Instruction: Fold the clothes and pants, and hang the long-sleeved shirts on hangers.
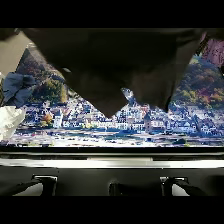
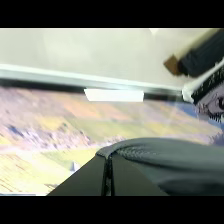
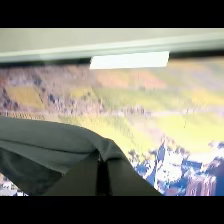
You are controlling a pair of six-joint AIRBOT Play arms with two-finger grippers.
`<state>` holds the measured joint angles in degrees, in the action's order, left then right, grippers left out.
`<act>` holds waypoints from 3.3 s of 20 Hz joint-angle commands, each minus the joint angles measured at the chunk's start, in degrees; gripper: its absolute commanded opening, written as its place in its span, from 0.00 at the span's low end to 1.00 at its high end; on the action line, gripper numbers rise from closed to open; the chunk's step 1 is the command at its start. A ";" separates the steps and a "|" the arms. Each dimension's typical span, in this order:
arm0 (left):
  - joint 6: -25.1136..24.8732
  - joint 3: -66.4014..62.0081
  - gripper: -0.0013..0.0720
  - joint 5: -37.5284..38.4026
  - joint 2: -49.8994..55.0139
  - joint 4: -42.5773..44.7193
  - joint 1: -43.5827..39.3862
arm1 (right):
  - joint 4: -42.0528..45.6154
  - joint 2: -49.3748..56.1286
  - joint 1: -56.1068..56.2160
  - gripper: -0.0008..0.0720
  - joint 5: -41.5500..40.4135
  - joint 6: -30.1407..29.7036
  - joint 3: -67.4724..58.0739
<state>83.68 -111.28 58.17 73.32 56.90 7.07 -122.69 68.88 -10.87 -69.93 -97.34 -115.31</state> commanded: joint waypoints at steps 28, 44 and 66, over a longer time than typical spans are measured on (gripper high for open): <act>7.85 2.23 0.04 -2.71 40.70 20.92 -5.90 | 1.88 51.67 6.49 0.06 9.33 11.28 0.22; 7.78 25.86 0.77 19.17 15.04 12.24 10.78 | -0.17 21.16 -21.09 0.63 -13.60 -7.63 35.32; 9.14 51.15 0.77 11.32 0.66 12.11 12.15 | -2.40 24.39 -20.44 0.66 -5.29 -14.67 58.53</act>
<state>91.53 -60.18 69.04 74.02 68.97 19.18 -126.28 92.47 -33.78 -75.33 -111.94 -56.99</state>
